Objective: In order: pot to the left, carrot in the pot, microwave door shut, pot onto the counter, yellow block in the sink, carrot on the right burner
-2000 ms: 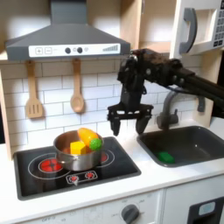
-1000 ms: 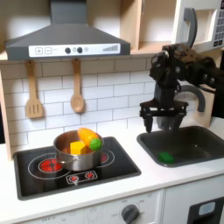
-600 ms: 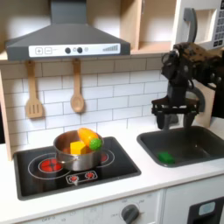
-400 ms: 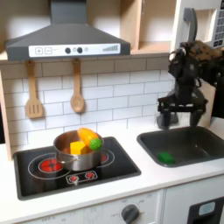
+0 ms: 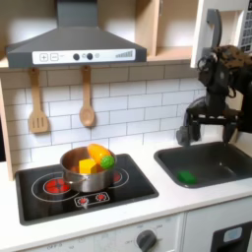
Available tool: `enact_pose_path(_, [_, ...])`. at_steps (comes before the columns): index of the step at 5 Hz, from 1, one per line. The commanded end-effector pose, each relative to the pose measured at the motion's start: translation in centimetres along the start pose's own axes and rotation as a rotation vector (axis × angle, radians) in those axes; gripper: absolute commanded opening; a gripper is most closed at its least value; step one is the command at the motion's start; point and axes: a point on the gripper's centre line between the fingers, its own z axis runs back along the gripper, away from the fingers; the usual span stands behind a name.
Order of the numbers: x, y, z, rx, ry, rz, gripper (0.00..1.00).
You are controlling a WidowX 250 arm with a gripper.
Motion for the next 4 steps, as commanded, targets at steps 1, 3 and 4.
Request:
enact_pose_path(1, [1.5, -0.8, -0.2, -0.015, -0.014, -0.072, 1.00])
enact_pose_path(3, [3.3, 0.6, 0.0, -0.004, -0.043, -0.090, 1.00])
enact_pose_path(4, [3.6, 1.3, 0.0, -0.003, -0.048, -0.090, 1.00])
